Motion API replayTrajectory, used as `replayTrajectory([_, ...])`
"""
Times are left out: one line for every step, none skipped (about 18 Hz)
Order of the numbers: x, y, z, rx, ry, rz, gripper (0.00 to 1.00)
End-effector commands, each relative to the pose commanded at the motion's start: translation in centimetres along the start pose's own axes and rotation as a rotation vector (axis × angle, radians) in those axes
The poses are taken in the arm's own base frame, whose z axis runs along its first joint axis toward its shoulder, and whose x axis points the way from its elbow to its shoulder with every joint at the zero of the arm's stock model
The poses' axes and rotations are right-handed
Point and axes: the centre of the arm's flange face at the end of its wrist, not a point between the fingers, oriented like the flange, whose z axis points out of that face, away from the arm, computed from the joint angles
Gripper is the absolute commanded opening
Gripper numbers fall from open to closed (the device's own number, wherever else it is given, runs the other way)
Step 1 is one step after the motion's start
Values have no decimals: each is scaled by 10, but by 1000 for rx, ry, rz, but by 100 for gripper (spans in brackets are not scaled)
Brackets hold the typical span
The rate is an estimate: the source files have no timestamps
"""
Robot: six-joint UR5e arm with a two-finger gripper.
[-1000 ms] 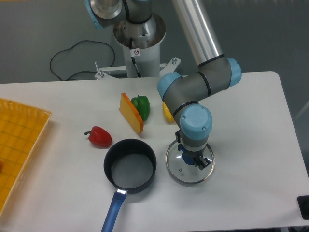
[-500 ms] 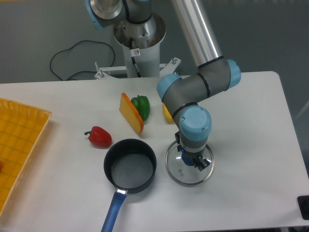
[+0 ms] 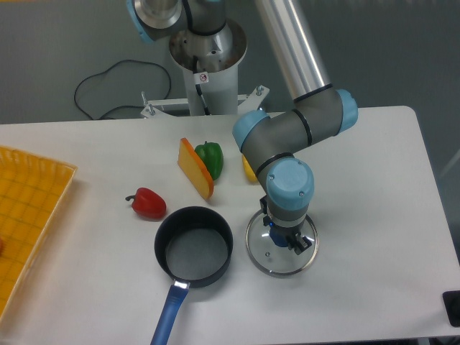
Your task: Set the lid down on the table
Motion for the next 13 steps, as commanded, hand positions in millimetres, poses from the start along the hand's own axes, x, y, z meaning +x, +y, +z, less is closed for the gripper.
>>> replayTrajectory([0,0,0,0,0,0,67])
replayTrajectory([0,0,1,0,1,0,67])
replayTrajectory([0,-1,1,0,1,2,68])
replayTrajectory([0,-1,1,-2,1,2,68])
replayTrajectory([0,-1,1,-2,1,2,68])
replayTrajectory([0,-1,1,-2,0,3,70])
replayTrajectory([0,-1,1,-2,1,3,73])
replayTrajectory([0,-1,2,-3,1,3,73])
replayTrajectory([0,-1,1,-2,1,3,74])
replayTrajectory([0,-1,2,-3,1,3,77])
replayTrajectory([0,-1,1,-3,-1,3,78])
replayTrajectory([0,-1,1,-3,-1,3,78])
replayTrajectory([0,-1,1,-3,-1,3,78])
